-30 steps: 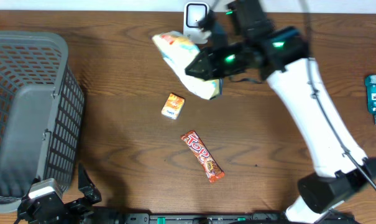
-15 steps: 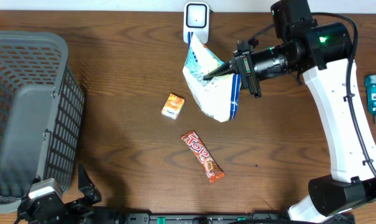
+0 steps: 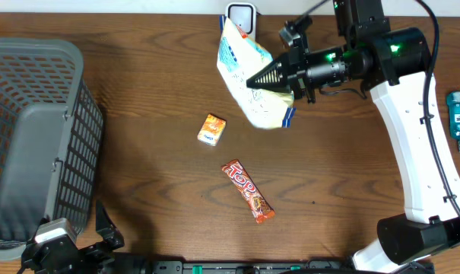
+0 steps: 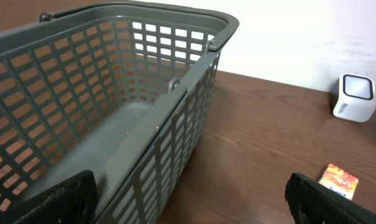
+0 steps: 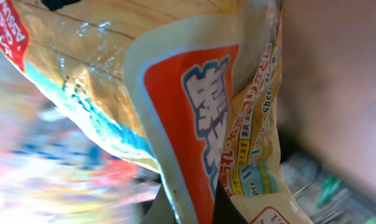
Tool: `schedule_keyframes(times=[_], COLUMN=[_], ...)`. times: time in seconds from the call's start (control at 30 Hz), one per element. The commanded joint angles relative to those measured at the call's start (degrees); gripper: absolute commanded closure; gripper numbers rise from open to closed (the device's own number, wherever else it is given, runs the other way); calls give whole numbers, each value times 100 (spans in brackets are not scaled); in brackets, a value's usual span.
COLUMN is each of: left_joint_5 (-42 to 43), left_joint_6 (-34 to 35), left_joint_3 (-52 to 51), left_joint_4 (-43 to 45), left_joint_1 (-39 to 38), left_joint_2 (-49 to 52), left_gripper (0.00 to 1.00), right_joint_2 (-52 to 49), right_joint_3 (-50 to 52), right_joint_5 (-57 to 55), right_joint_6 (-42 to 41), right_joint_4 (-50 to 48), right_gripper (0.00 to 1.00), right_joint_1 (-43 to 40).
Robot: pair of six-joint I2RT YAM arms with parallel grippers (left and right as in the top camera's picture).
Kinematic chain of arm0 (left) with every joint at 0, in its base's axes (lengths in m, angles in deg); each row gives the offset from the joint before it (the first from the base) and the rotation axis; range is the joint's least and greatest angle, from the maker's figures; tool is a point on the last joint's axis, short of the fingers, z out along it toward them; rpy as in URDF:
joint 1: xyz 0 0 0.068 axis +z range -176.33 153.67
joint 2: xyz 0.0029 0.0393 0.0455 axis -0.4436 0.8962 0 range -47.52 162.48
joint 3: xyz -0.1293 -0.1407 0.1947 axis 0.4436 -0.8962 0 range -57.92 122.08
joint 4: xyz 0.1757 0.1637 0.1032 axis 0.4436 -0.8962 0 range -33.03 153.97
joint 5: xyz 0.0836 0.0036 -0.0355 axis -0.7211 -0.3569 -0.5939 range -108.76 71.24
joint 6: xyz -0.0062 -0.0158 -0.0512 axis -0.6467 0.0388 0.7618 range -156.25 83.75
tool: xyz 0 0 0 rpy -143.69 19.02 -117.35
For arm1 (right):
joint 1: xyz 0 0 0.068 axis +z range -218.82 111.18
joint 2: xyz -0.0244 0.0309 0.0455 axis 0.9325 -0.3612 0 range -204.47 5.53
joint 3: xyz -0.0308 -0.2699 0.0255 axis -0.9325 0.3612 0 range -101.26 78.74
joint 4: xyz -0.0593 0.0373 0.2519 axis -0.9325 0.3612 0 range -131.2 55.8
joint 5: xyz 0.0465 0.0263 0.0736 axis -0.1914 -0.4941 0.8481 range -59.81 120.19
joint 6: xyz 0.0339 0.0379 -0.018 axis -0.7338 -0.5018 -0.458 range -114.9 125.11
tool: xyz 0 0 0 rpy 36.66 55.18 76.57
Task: Scan the item barcode
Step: 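Hold and turn the snack bag against the white scanner face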
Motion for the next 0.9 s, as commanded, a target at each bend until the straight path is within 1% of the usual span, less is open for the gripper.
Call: schedule_keyframes(times=[0.0, 0.07, 0.13, 0.17, 0.27, 0.3, 0.4, 0.6, 0.7, 0.73, 0.8, 0.87], left_joint_5=[-157, -157, -157, -157, -157, -157, -157, -157, -157, -157, -157, -160], left_joint_6=[402, 402, 402, 404, 402, 402, 402, 402, 402, 402, 402, 404], left_joint_3=[-417, -417, -417, -417, -417, -417, -417, -417, -417, -417, -417, -417], left_joint_4=[-560, -560, -560, -560, -560, -560, -560, -560, -560, -560, -560, -560], left_joint_1=[20, 20, 20, 20, 20, 20, 20, 20, 20, 20, 20, 20], left_joint_2=[-2, 0, 0, 0, -2, -2, -2, 0, 0, -2, -2, -2], left_gripper=[2, 2, 2, 2, 2, 2, 2, 2, 2, 2, 2, 2], right_joint_2=[98, 96, 90, 90, 24, -11, -190, -702, -1139, -1397, -1733, -2024], right_joint_3=[-101, -101, -72, 13, 190, 240, 516, 946, 951, 951, 949, 949], right_joint_5=[-1073, -1982, -3366, -4527, -5781, -6022, -6317, -6314, -6205, -6175, -6183, -6164], right_joint_6=[1939, 2214, 2387, 2492, 2511, 2509, 2640, 3508, 3856, 4050, 4273, 4345], right_joint_4=[-186, -267, -411, -584, -1032, -1198, -1963, -3622, -4507, -5018, -5689, -6347], right_gripper=[99, 99, 99, 99, 99, 99, 99, 99, 99, 99, 99, 99], right_joint_1=[142, 260, 459, 673, 1036, 1119, 1320, 1370, 1307, 1270, 1217, 1161])
